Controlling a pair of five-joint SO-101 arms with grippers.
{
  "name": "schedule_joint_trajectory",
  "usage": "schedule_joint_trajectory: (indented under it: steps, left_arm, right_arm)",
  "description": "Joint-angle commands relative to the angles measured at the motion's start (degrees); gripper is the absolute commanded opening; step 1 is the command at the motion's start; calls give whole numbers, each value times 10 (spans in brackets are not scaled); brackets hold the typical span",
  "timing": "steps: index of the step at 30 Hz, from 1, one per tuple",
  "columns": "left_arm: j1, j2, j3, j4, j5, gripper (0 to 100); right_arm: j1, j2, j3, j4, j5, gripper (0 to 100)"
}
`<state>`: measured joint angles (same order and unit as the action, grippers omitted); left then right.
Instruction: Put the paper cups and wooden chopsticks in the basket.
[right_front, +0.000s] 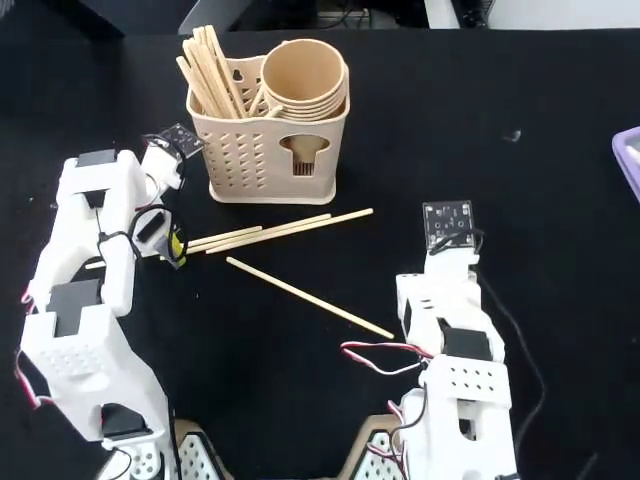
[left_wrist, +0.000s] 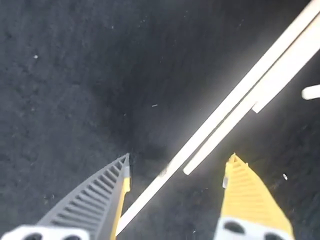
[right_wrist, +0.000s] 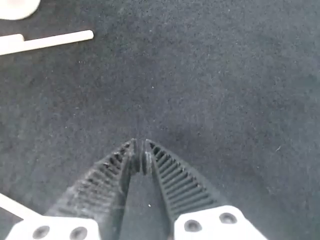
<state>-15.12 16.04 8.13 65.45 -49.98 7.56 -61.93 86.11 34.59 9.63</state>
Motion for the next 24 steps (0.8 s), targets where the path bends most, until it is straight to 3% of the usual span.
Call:
schedule_joint_trajectory:
  steps: [1, 14, 24]
  left_arm:
    - [-19, -4, -29, -6, -3, 302]
    - [-49, -16, 45, -62, -2, 302]
    - [-119, -267, 159, -35, 18, 276]
  right_arm:
    - [4, -11, -3, -15, -1, 21]
    - [4, -11, -3, -12, -1, 21]
    - [4, -11, -3, -14, -1, 21]
